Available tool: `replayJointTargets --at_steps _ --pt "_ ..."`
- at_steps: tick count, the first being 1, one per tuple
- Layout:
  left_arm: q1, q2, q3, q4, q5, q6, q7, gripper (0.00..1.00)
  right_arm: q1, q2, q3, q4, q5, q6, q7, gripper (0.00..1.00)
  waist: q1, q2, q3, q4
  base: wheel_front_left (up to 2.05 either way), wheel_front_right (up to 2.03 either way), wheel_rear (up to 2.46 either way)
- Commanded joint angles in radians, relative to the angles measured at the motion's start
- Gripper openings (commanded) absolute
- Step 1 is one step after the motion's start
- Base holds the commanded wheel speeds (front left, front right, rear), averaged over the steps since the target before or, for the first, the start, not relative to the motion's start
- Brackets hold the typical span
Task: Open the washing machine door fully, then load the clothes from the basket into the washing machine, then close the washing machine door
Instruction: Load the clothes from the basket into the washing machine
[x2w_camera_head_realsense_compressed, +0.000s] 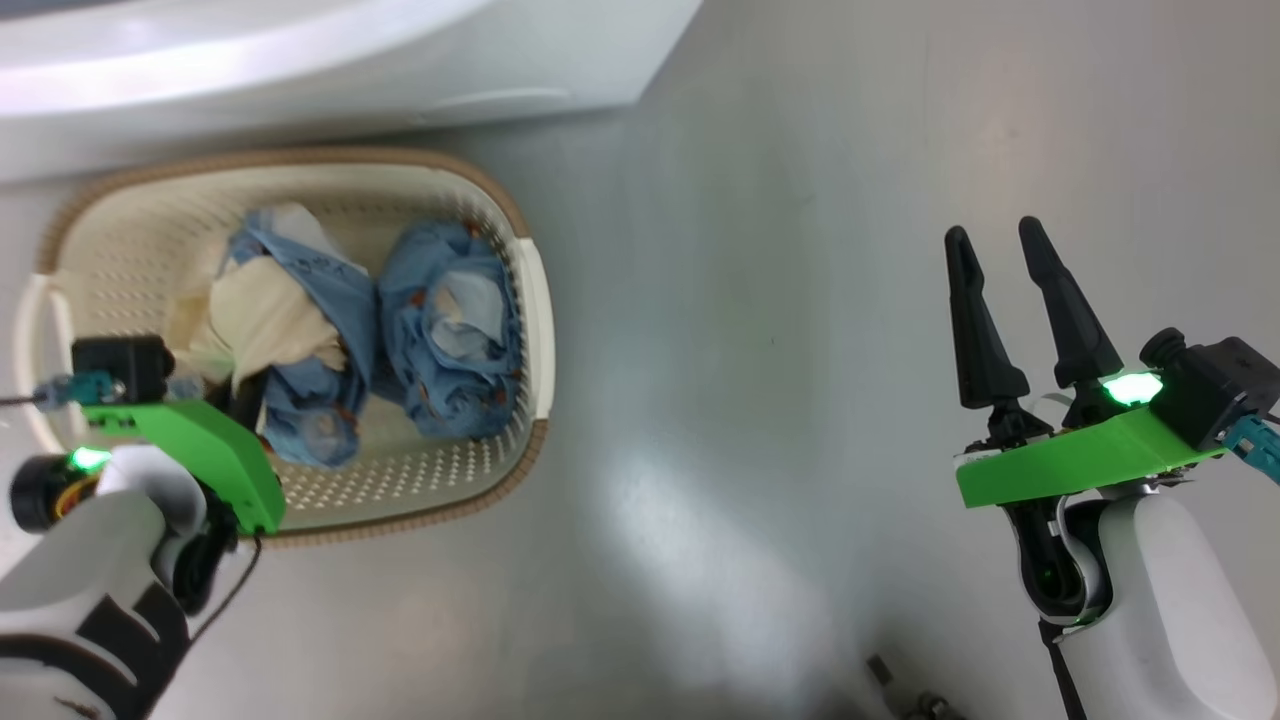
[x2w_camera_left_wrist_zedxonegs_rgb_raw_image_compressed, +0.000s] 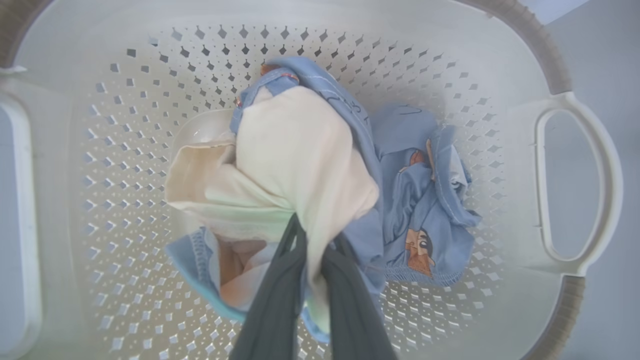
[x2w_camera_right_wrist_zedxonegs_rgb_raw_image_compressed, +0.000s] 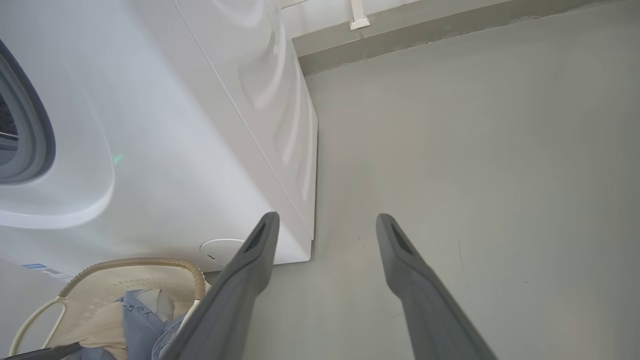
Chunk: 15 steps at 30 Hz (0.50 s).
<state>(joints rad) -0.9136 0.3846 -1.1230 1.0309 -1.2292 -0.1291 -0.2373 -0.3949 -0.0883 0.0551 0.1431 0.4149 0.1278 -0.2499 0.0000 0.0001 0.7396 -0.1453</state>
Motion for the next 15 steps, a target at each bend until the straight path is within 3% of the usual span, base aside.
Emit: replayJointTargets --at_steps 1,6,12,13,15 --pt "0.035 0.030 0.015 -0.012 -0.007 -0.002 -0.019 0.00 0.032 -0.007 0.018 -0.011 -0.002 0.003 -0.012 1.00 0.0000 -0.0001 -0.071 0.029 0.00 0.00 0.00" --pt "0.056 0.034 0.098 -0.052 0.053 -0.002 -0.024 0.00 0.052 -0.021 0.013 0.004 0.006 0.003 -0.012 1.00 0.0000 -0.0001 -0.152 0.050 0.00 0.00 0.00" --pt "0.160 0.017 0.312 -0.137 0.225 -0.002 -0.024 0.00 0.095 -0.039 0.004 0.023 0.017 0.003 -0.012 1.00 0.0000 -0.0001 -0.258 0.072 0.00 0.00 0.00" --pt "0.160 0.017 0.312 -0.137 0.225 -0.002 -0.024 0.00 0.095 -0.039 0.004 0.023 0.017 0.003 -0.012 1.00 0.0000 -0.0001 -0.258 0.072 0.00 0.00 0.00" --pt "0.229 0.004 0.426 -0.193 0.318 -0.002 -0.024 0.00 0.122 -0.049 0.001 0.033 0.025 0.003 -0.012 1.00 0.0000 -0.0001 -0.310 0.079 0.00 0.00 0.00"
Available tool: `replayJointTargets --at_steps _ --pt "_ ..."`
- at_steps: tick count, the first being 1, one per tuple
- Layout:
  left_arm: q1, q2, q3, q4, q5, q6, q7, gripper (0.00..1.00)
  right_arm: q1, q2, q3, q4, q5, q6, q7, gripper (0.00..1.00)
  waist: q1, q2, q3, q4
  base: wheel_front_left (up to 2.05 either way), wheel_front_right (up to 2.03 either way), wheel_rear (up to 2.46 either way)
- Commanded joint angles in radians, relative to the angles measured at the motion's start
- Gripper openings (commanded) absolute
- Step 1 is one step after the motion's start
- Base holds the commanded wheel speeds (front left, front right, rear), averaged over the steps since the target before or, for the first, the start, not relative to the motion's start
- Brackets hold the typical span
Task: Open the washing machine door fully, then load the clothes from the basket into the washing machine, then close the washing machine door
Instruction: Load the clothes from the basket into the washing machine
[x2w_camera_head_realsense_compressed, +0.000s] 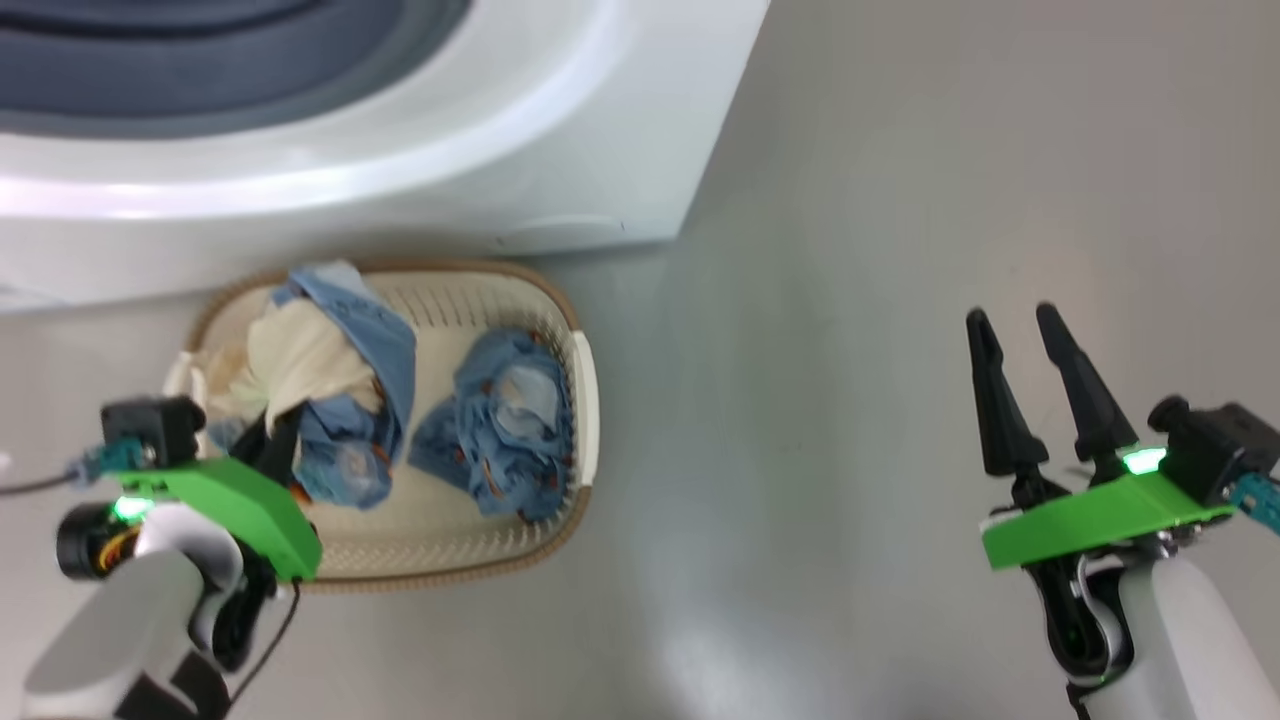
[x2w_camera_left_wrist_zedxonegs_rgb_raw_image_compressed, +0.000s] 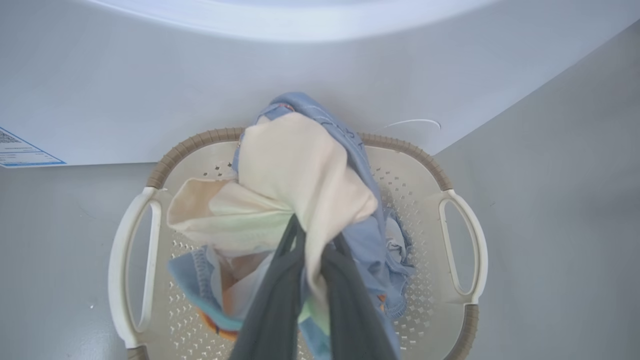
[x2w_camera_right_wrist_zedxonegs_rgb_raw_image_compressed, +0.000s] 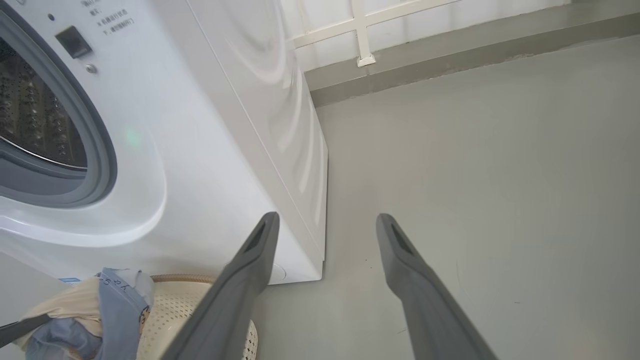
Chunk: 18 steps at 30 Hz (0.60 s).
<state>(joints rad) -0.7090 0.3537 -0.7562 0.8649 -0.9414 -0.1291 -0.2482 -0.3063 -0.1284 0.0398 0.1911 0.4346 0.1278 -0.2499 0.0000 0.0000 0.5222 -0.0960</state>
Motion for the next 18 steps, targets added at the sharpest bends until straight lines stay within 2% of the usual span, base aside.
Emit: replayJointTargets --at_steps 1,2,10,18 --pt "0.049 0.030 0.100 -0.048 0.061 -0.002 -0.013 0.00 0.043 -0.011 0.016 -0.013 0.007 0.003 -0.012 1.00 0.0000 0.0000 -0.109 0.031 0.00 0.00 0.00" --pt "0.049 0.030 0.100 -0.048 0.061 -0.002 -0.013 0.00 0.043 -0.011 0.016 -0.013 0.007 0.003 -0.012 1.00 0.0000 0.0000 -0.109 0.031 0.00 0.00 0.00" --pt "0.250 -0.021 0.361 -0.240 0.285 -0.002 -0.013 0.00 0.117 -0.034 0.016 0.012 0.026 0.003 -0.012 1.00 0.0000 0.0000 -0.235 0.038 0.00 0.00 0.00" --pt "0.453 -0.076 0.546 -0.453 0.459 -0.002 -0.013 0.00 0.184 -0.054 0.013 0.024 0.043 0.003 -0.012 1.00 0.0000 0.0000 -0.333 0.042 0.00 0.00 0.00"
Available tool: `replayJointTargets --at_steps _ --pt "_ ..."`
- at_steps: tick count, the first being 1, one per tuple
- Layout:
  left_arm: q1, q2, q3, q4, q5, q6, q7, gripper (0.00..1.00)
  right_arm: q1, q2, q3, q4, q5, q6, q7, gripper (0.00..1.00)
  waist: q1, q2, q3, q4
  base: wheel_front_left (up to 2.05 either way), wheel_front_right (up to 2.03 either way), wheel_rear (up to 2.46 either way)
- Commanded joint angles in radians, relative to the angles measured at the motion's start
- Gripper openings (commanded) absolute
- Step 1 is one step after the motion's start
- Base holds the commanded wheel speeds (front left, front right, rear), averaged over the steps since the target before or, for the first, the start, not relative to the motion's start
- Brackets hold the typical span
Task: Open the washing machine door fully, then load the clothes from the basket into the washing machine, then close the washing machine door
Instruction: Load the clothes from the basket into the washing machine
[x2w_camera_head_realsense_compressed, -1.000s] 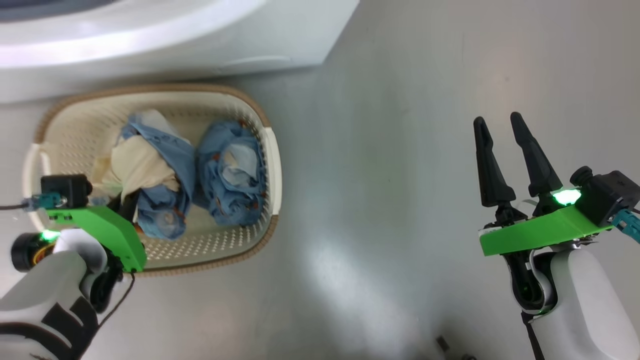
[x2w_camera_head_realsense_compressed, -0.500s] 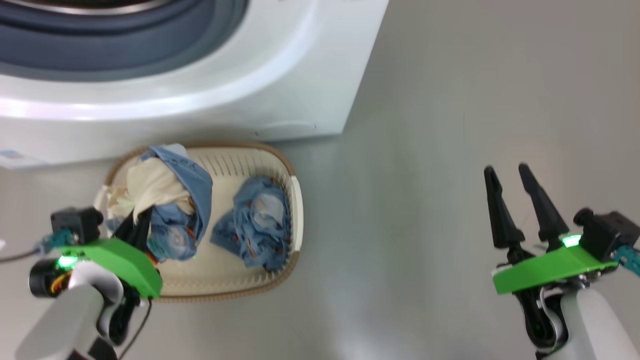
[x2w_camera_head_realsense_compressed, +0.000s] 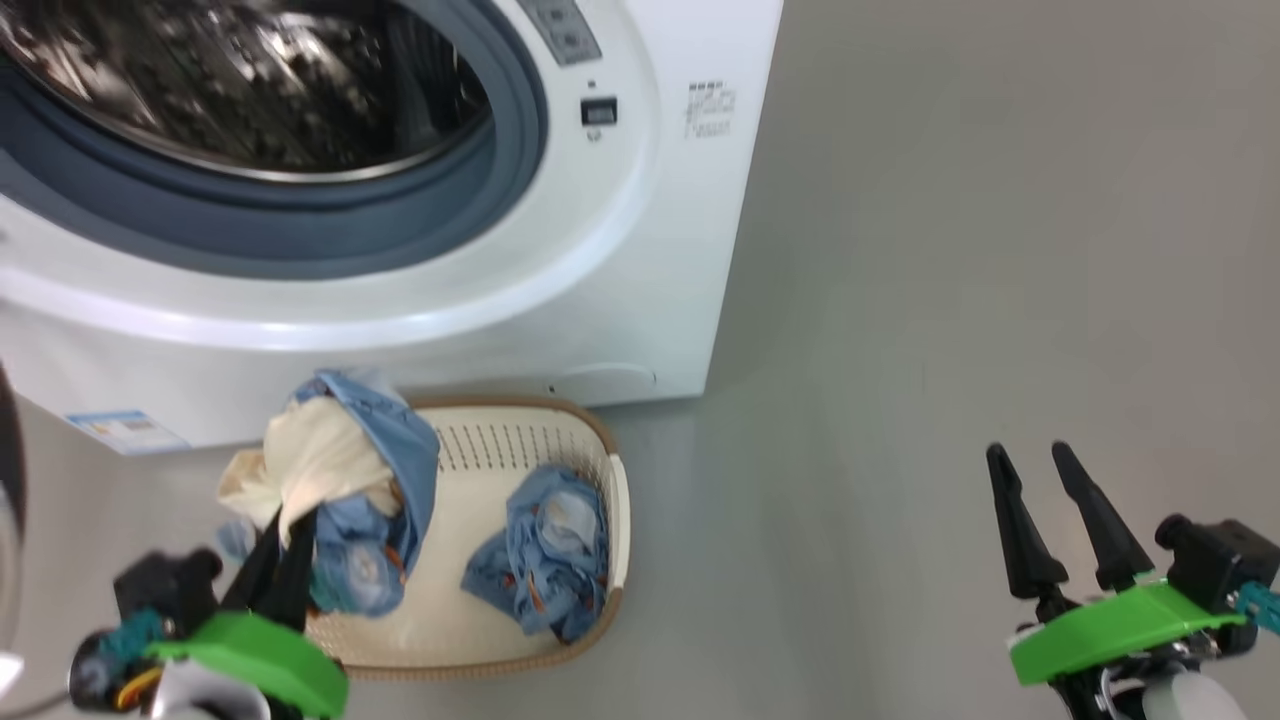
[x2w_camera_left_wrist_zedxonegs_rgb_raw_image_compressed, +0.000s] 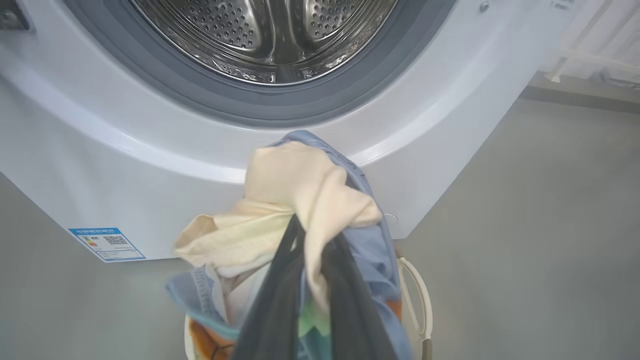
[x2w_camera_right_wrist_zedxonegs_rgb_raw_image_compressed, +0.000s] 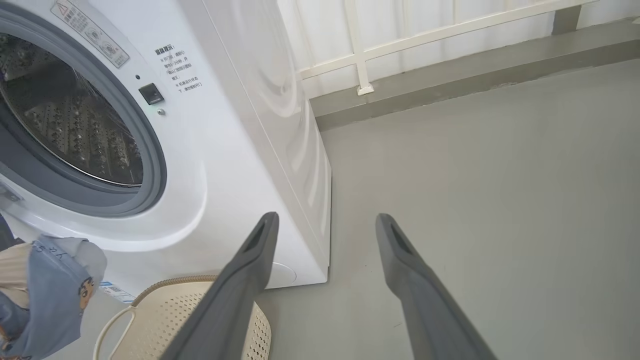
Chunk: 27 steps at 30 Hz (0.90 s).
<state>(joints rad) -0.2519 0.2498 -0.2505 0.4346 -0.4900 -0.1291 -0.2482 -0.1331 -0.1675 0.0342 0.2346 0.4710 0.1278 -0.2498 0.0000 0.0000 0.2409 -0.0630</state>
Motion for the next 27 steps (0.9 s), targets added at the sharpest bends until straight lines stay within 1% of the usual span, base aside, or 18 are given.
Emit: replayJointTargets --at_steps 1,7,16,22,27 --pt "0.020 0.020 0.056 -0.047 0.030 -0.002 -0.013 0.00 0.018 -0.017 0.018 -0.019 0.008 0.003 -0.012 1.00 0.0000 0.0000 -0.062 0.010 0.00 0.00 0.00" --pt "0.148 -0.027 0.137 -0.174 0.103 -0.002 -0.013 0.00 0.058 -0.032 0.008 -0.022 0.017 0.003 -0.012 1.00 0.0000 0.0000 -0.101 0.021 0.00 0.00 0.00" --pt "0.308 -0.085 0.217 -0.333 0.159 -0.002 -0.014 0.00 0.112 -0.040 -0.009 -0.029 0.024 0.003 -0.012 1.00 0.0000 0.0000 -0.137 0.024 0.00 0.00 0.00" --pt "0.325 -0.107 0.234 -0.382 0.170 -0.002 -0.014 0.00 0.123 -0.037 -0.021 -0.034 0.022 0.003 -0.012 1.00 0.0000 0.0000 -0.141 0.028 0.00 0.00 0.00" --pt "0.279 -0.095 0.217 -0.389 0.161 -0.002 -0.014 0.00 0.118 -0.029 -0.026 -0.040 0.019 0.003 -0.012 1.00 0.0000 0.0000 -0.128 0.031 0.00 0.00 0.00"
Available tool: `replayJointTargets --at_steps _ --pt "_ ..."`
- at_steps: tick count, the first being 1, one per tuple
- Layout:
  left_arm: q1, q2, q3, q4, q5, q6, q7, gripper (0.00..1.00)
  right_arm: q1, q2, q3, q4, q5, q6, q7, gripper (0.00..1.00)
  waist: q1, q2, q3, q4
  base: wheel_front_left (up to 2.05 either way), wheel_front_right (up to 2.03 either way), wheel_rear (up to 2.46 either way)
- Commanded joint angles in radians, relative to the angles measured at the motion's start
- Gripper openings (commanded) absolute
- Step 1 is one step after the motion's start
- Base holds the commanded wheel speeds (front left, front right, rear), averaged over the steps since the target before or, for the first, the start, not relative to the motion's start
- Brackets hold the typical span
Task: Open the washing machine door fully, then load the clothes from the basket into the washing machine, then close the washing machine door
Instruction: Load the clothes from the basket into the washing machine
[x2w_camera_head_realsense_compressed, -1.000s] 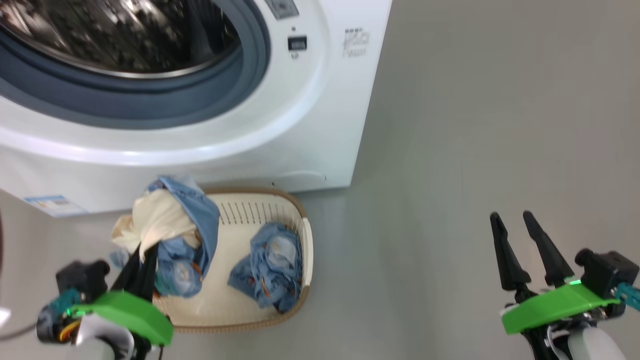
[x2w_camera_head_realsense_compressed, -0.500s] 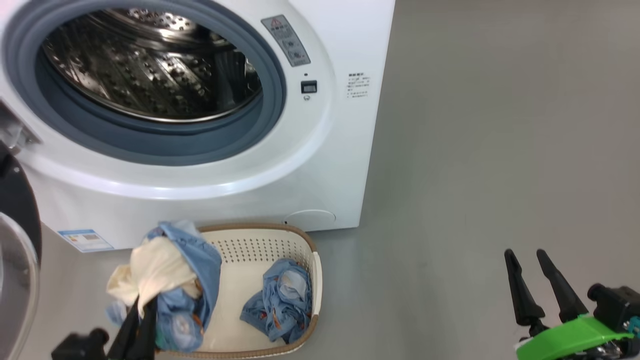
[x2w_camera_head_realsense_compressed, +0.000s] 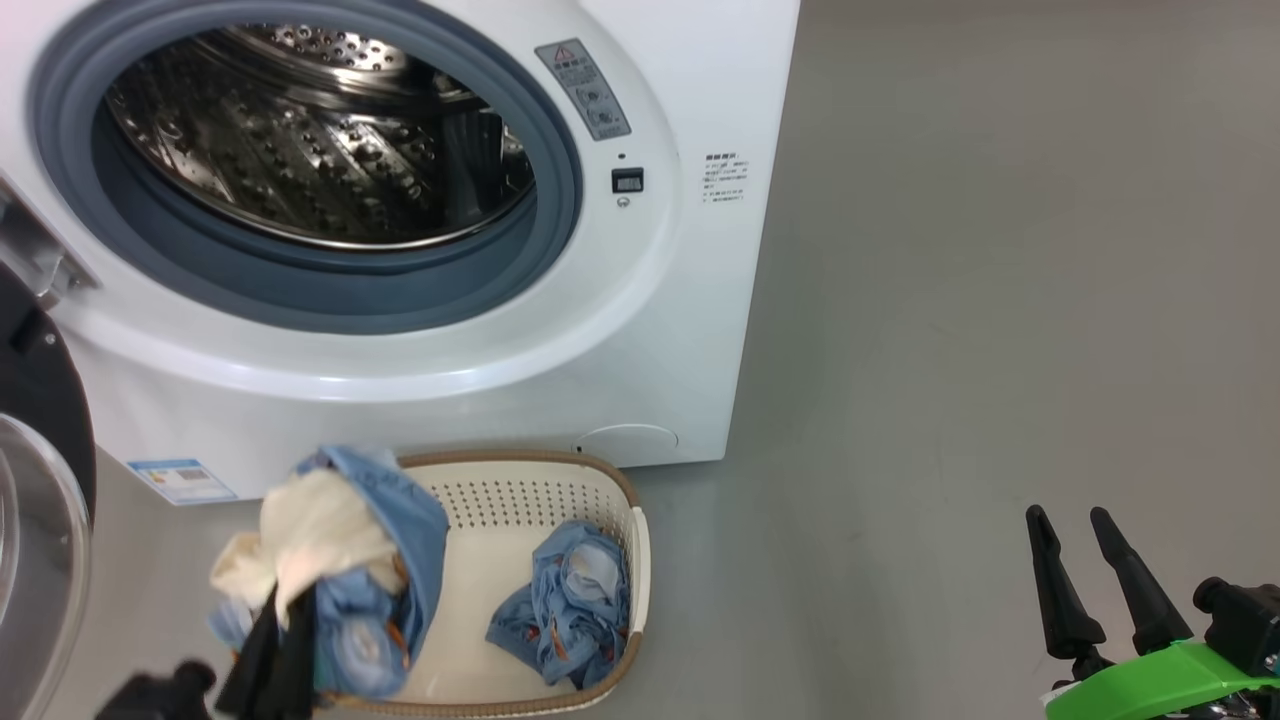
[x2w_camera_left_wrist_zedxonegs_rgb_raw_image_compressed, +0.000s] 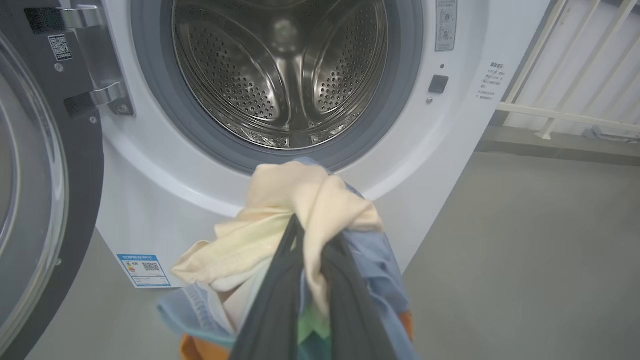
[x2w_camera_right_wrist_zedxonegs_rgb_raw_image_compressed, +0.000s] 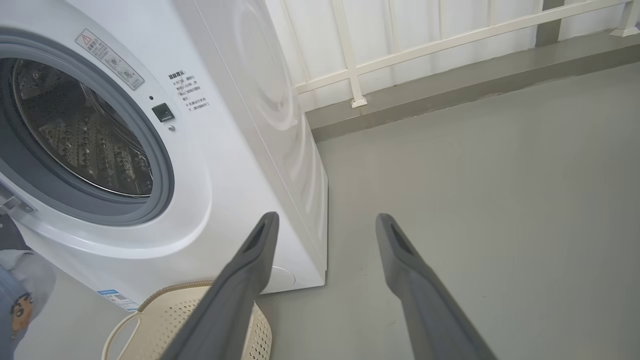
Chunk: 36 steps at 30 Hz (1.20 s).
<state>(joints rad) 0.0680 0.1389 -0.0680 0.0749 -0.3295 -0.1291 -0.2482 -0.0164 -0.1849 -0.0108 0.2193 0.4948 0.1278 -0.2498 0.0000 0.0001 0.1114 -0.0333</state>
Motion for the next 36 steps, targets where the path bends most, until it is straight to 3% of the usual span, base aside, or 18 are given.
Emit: replayJointTargets --at_steps 1,10,18,27,36 --pt "-0.059 0.020 0.031 -0.027 -0.001 -0.002 -0.014 0.00 -0.001 -0.010 0.018 -0.027 -0.005 0.003 -0.012 1.00 0.0000 -0.0001 0.008 0.001 0.00 0.00 0.00" --pt "-0.289 0.081 0.005 0.045 -0.007 -0.002 -0.014 0.00 -0.047 0.020 0.016 -0.041 -0.013 0.003 -0.012 1.00 0.0000 -0.0001 0.106 -0.014 0.00 0.00 0.00" --pt "-0.608 0.143 -0.038 0.164 -0.098 -0.002 -0.014 0.00 -0.129 0.059 0.016 -0.059 -0.029 0.003 -0.012 1.00 0.0000 -0.0001 0.255 -0.036 0.00 0.00 0.00" --pt "-0.947 0.226 -0.097 0.424 -0.146 -0.002 -0.014 0.00 -0.216 0.094 0.038 -0.069 -0.039 0.003 -0.012 1.00 0.0000 -0.0001 0.378 -0.092 0.00 0.00 0.00" --pt "-1.139 0.281 -0.134 0.667 -0.138 -0.002 -0.014 0.00 -0.250 0.122 0.078 -0.068 -0.034 0.003 -0.012 1.00 0.0000 -0.0001 0.430 -0.173 0.00 0.00 0.00"
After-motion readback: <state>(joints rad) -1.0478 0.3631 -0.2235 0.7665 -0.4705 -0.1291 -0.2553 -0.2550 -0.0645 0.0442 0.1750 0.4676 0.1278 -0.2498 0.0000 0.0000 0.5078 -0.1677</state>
